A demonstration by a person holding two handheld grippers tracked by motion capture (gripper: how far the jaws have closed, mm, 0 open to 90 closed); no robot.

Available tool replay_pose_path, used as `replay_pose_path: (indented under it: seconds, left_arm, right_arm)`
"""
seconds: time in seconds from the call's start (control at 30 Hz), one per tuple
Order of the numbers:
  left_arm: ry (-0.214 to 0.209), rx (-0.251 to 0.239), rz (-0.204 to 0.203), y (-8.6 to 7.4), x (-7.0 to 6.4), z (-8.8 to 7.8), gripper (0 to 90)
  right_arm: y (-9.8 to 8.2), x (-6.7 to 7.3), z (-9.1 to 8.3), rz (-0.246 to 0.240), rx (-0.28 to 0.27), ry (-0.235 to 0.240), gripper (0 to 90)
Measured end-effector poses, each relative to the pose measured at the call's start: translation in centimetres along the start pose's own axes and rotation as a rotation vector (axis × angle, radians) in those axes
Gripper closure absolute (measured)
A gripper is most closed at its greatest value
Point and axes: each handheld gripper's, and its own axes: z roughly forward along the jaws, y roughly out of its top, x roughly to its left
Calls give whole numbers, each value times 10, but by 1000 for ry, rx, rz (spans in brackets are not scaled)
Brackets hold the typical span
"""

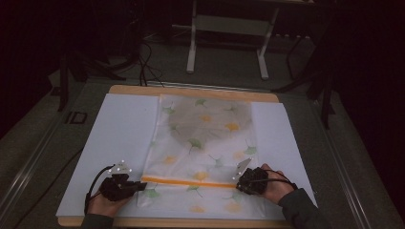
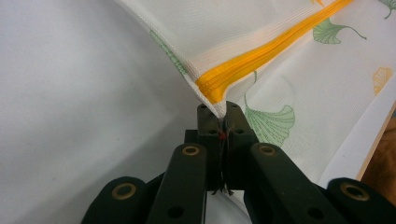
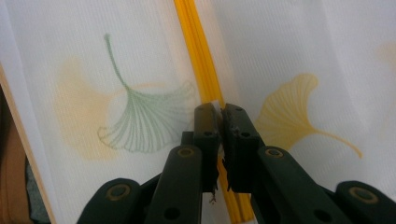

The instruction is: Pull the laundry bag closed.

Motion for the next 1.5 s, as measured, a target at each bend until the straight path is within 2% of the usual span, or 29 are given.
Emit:
replay_pose_path:
  seconds: [0.67, 1.07, 1.2, 1.4, 1.5]
  left_arm:
    - [0, -1, -4, -1, 1, 0, 882]
    - [-4, 4, -9, -1, 1, 1, 882]
    - [-8, 10, -7, -2, 1, 2, 882]
    - [-12, 4, 7, -1, 0, 1, 878]
    - [-8, 3, 10, -2, 0, 0, 830]
  right_arm:
    - [-25, -7, -9, 48, 38, -15, 846]
    - [-41, -13, -17, 79, 58, -4, 846]
    - [-43, -13, -20, 73, 66, -3, 846]
    - [-47, -15, -19, 95, 37, 8, 841]
    - [-49, -16, -19, 117, 14, 24, 787]
